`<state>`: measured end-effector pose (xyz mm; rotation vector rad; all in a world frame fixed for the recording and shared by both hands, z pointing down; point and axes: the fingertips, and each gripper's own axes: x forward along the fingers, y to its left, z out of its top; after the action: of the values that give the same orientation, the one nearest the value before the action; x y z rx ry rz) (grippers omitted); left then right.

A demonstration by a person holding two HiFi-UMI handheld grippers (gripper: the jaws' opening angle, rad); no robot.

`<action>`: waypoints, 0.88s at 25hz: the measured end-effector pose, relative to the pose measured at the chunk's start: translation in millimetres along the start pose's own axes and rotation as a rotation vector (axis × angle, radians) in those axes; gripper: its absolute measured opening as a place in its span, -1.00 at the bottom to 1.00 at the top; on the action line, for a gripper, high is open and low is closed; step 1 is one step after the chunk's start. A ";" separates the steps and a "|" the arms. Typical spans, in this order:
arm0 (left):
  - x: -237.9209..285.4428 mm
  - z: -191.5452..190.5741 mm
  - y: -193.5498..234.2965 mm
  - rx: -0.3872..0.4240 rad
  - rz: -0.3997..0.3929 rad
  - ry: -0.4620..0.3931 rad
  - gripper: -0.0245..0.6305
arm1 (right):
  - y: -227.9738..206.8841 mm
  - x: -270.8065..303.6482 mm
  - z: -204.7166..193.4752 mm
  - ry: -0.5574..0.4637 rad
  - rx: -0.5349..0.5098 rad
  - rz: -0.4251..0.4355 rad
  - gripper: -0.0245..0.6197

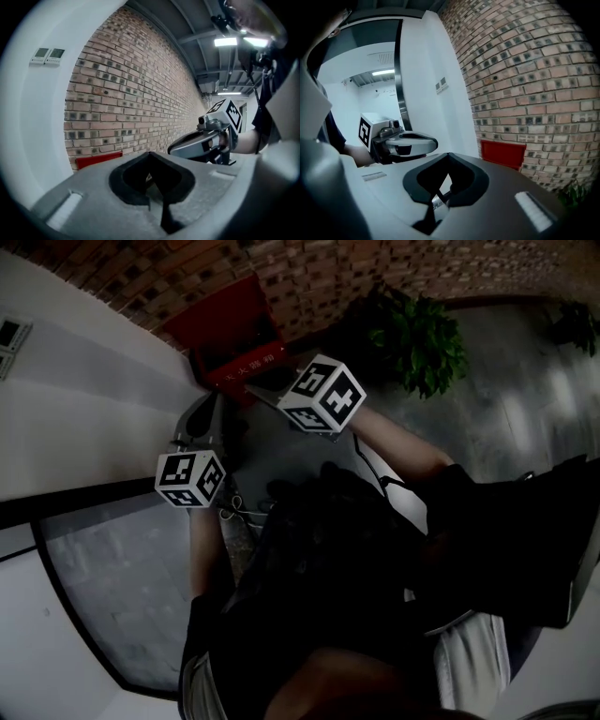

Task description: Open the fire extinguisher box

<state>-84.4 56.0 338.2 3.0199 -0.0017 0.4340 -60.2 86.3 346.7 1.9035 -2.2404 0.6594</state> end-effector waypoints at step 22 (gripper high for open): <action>45.8 3.4 -21.2 0.032 -0.188 0.024 -0.93 | -46.0 -34.2 -15.0 -0.031 0.115 -0.204 -0.92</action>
<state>-39.2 77.3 346.0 3.0076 0.2908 0.4559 -11.8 118.4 358.7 2.1734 -2.0285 0.7450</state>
